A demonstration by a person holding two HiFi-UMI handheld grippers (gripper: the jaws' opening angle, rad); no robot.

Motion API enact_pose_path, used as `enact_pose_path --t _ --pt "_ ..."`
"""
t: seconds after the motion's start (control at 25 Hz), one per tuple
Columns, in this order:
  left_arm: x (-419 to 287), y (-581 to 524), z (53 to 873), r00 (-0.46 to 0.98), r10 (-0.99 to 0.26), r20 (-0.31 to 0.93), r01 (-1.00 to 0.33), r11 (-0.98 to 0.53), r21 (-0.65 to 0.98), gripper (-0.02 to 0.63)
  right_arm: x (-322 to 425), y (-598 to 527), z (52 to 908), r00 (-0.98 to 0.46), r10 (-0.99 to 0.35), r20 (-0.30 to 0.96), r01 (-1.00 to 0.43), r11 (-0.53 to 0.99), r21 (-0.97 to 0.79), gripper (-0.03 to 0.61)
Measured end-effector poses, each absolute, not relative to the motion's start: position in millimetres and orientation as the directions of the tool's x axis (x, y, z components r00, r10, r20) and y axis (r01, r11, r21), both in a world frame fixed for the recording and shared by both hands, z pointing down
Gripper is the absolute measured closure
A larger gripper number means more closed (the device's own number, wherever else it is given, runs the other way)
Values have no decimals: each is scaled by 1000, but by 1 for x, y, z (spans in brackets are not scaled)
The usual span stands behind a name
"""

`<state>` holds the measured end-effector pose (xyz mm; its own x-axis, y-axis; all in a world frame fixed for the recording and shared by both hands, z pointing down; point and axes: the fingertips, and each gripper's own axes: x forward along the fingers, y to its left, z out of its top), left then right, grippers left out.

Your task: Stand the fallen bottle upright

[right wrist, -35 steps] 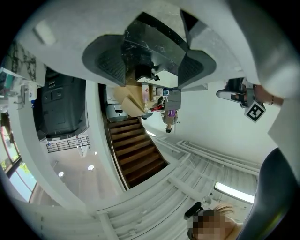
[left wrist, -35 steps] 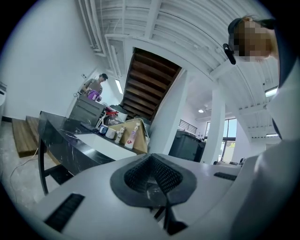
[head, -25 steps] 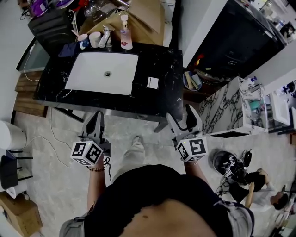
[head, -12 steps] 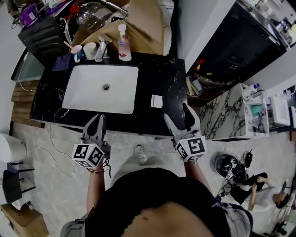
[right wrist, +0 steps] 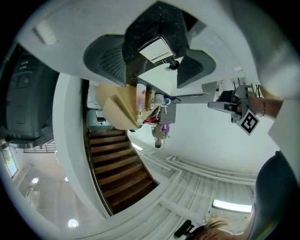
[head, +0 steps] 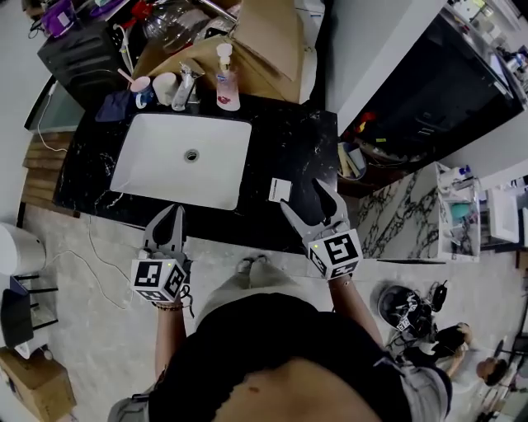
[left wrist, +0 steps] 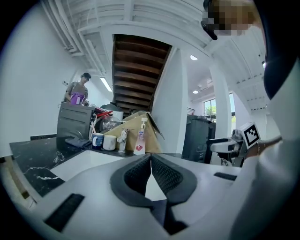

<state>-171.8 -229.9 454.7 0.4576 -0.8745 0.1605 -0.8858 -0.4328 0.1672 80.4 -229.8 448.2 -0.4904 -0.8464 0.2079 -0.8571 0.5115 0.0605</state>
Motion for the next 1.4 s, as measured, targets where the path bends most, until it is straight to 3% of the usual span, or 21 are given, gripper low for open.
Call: enact_pose_path --t 0.28,0.48,0.68,0.84,1.0,1.16,1.4 --pt "-191 -236 440 339 -931 139 -933 -313 177 609 55 -274 460 -623 -657 424 -686 720 108 241" --pt "-200 -231 443 267 -954 138 -953 -240 185 609 17 -288 480 -677 -395 621 -469 882 50 245" --pt "-220 -216 450 186 -970 158 -969 -153 196 609 -10 -278 527 -544 -111 832 -267 963 -46 245" --pt "-236 -202 450 122 -978 166 -978 -90 190 609 -19 -278 558 -409 12 912 -234 965 -117 250" --pt "-248 -194 451 83 -981 174 -979 -48 197 609 -21 -280 578 -285 64 957 -224 966 -132 272" --pt "-252 -187 451 69 -982 176 -979 -32 202 609 -19 -279 592 -190 98 977 -215 967 -139 345" --pt "-253 -184 450 63 -983 171 -980 -29 197 609 -23 -280 604 -141 126 982 -202 967 -153 378"
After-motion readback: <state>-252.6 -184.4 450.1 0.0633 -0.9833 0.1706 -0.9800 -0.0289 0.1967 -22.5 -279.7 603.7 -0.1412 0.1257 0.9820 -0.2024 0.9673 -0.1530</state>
